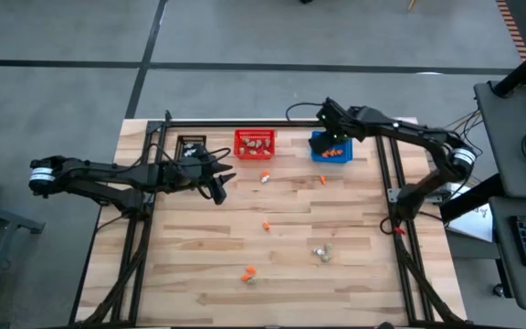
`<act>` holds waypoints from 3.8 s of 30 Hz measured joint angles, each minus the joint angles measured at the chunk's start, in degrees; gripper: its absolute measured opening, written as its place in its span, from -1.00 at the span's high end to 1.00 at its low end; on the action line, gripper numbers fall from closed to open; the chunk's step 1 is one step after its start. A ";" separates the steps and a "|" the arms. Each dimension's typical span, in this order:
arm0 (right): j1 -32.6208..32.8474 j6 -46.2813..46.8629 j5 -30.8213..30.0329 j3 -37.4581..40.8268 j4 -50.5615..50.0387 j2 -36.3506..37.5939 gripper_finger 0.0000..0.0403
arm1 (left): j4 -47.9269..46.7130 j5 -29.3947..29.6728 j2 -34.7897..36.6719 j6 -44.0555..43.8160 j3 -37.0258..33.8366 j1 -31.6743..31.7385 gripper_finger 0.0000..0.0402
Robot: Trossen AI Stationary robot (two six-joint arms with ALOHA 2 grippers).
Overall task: Sort Halloween decoration
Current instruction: Put the orange skeleton toy into the blue bin
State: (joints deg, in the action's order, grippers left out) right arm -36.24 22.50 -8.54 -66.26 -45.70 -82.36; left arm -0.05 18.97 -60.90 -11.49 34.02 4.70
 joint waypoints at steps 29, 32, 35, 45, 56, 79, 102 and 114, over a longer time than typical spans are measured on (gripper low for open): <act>37.48 -6.20 1.69 13.47 19.06 8.75 0.58 | 4.92 -9.62 0.00 -0.98 0.00 -3.24 0.47; 38.86 -6.21 1.68 16.40 22.06 11.15 0.60 | 6.26 -9.62 -0.37 -0.76 0.00 -4.21 0.47; 39.97 -6.18 1.74 19.50 26.02 13.65 0.62 | 8.69 -9.60 -1.98 -0.54 0.00 -5.21 0.47; 40.73 -5.99 2.60 23.47 31.00 16.84 0.60 | 19.86 -12.65 -13.83 8.08 0.00 -8.46 0.47; 40.73 -6.03 2.77 23.47 31.48 16.74 0.62 | 23.80 -15.34 -25.96 17.45 0.00 -9.02 0.44; 40.73 -6.01 3.03 23.45 34.26 16.67 0.59 | 43.31 -23.07 -45.94 21.53 0.02 -8.51 0.05; 40.73 -6.01 2.98 23.43 34.68 16.67 0.59 | 54.28 -25.04 -54.51 19.43 0.09 -6.90 0.07; 40.73 -6.01 2.98 23.41 34.87 16.67 0.58 | 54.10 -25.89 -54.55 19.80 0.09 -7.03 0.63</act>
State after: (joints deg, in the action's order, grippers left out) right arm 4.49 16.49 -5.56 -42.85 -10.83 -65.69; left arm 54.06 -6.92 -115.46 8.32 34.11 -2.33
